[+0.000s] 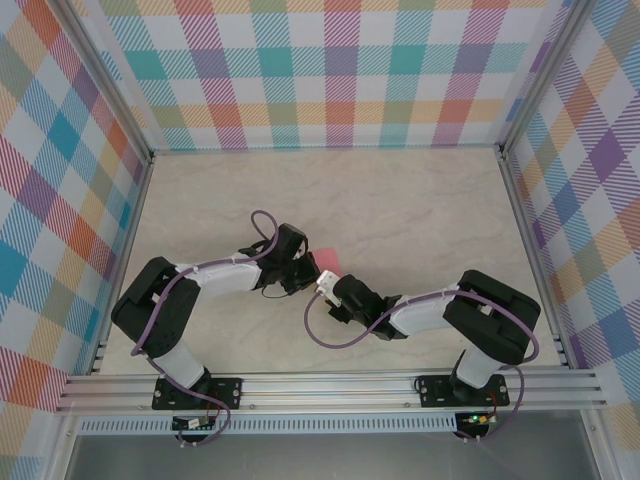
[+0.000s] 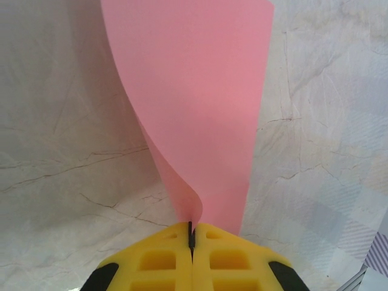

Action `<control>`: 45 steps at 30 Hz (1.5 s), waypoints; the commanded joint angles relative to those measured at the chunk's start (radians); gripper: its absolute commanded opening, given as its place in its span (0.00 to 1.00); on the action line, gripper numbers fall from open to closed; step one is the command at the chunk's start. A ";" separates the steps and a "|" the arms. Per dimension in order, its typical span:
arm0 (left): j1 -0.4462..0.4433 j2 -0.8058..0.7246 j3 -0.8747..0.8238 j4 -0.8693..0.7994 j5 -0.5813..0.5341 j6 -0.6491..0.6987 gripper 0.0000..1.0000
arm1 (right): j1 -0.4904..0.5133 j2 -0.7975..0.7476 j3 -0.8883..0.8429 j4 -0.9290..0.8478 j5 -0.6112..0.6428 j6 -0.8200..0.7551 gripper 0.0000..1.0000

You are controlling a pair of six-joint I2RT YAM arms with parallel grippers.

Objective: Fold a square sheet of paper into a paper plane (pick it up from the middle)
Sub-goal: Fold the wing for the fifth time at the center of the table.

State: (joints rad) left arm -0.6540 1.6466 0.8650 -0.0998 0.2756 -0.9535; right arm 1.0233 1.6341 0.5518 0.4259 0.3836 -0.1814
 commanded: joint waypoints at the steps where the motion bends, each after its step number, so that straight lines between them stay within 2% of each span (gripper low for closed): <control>1: -0.010 -0.043 0.026 -0.027 -0.007 0.010 0.00 | 0.007 0.007 -0.007 0.019 0.029 -0.003 0.16; 8: -0.010 -0.073 0.019 -0.037 -0.030 0.004 0.07 | 0.007 -0.008 -0.009 0.017 0.056 0.040 0.04; 12: -0.010 -0.122 0.007 -0.071 -0.074 0.004 0.18 | 0.007 -0.039 -0.016 0.022 0.045 0.093 0.01; 14: -0.010 -0.162 -0.007 -0.096 -0.114 0.002 0.33 | 0.008 -0.050 -0.026 0.033 0.011 0.144 0.00; 19: -0.009 -0.281 -0.041 -0.160 -0.212 0.003 0.47 | 0.007 -0.053 -0.027 0.054 -0.094 0.250 0.00; 24: -0.007 -0.372 -0.067 -0.220 -0.268 0.012 0.52 | 0.007 -0.046 -0.031 0.089 -0.171 0.316 0.00; 31: -0.004 -0.417 -0.092 -0.197 -0.270 0.007 0.53 | 0.006 -0.063 -0.068 0.151 -0.227 0.352 0.00; 40: -0.004 -0.330 -0.089 -0.141 -0.191 -0.023 0.69 | 0.005 -0.088 -0.102 0.159 -0.227 0.376 0.00; 45: -0.005 -0.264 -0.087 -0.119 -0.158 -0.063 0.69 | 0.006 -0.080 -0.093 0.149 -0.215 0.360 0.01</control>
State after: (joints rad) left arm -0.6552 1.3624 0.7879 -0.2493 0.0853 -0.9829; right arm 1.0233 1.5650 0.4580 0.5461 0.1711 0.1730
